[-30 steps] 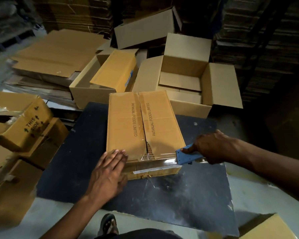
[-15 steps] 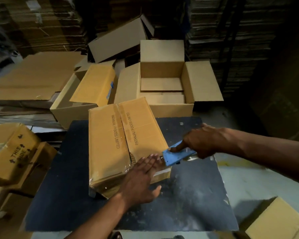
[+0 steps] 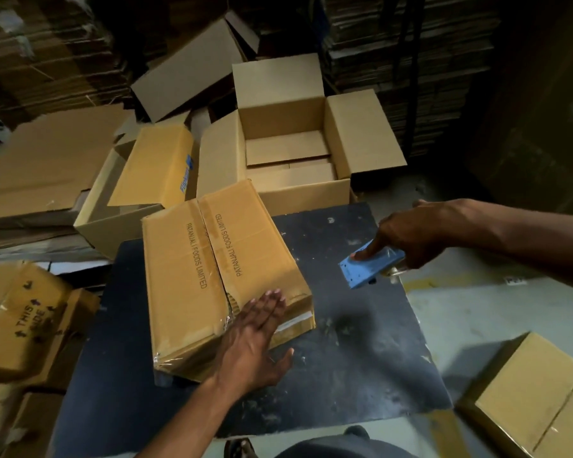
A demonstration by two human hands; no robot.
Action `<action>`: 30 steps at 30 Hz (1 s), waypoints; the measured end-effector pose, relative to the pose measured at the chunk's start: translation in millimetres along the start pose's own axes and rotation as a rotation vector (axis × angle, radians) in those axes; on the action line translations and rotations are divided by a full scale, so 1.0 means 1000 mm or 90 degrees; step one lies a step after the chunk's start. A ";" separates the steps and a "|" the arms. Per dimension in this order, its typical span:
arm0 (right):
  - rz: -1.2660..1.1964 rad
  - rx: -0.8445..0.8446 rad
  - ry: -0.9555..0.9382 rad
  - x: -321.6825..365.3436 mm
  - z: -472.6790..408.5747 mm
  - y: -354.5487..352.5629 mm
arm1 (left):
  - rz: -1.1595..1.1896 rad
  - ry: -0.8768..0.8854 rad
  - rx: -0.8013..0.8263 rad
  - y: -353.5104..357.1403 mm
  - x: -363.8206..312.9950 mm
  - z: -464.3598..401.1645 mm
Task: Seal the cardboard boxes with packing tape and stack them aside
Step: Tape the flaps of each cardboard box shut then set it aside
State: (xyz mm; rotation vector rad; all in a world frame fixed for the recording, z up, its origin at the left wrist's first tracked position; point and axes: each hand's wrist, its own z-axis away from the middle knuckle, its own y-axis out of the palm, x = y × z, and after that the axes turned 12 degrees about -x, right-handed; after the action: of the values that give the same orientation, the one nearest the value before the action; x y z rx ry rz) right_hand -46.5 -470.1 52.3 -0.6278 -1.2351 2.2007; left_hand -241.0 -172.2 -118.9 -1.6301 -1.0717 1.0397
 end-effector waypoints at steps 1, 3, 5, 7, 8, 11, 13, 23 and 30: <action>-0.001 0.009 0.008 -0.004 0.000 0.003 | -0.003 -0.004 0.005 0.000 -0.001 -0.001; 0.004 0.023 0.001 -0.005 -0.002 0.014 | -0.016 -0.009 0.014 0.000 -0.002 -0.002; 0.012 0.011 -0.019 0.003 -0.010 0.030 | -0.038 -0.006 0.032 0.000 -0.002 -0.002; -0.009 -0.018 -0.040 0.013 -0.023 0.046 | -0.052 -0.011 0.047 -0.004 -0.004 -0.004; -0.025 -0.034 -0.048 0.018 -0.030 0.054 | -0.046 -0.018 0.054 -0.007 -0.005 -0.006; -0.064 -0.067 -0.069 0.028 -0.048 0.070 | -0.055 -0.016 0.049 -0.023 -0.011 -0.022; -0.094 -0.072 -0.088 0.036 -0.053 0.073 | -0.094 0.034 0.036 -0.033 -0.013 -0.040; -0.177 -0.091 -0.095 0.045 -0.063 0.065 | -0.203 0.265 0.220 -0.027 -0.016 -0.122; -0.095 0.044 -0.030 0.042 -0.102 0.127 | -0.238 0.305 0.333 -0.018 -0.022 -0.154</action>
State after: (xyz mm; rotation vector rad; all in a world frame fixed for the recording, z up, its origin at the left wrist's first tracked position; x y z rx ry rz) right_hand -42.7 -434.6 -112.7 -0.4443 -1.1842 2.1353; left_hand -105.4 -224.3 -60.8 -1.1148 -0.6696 0.5705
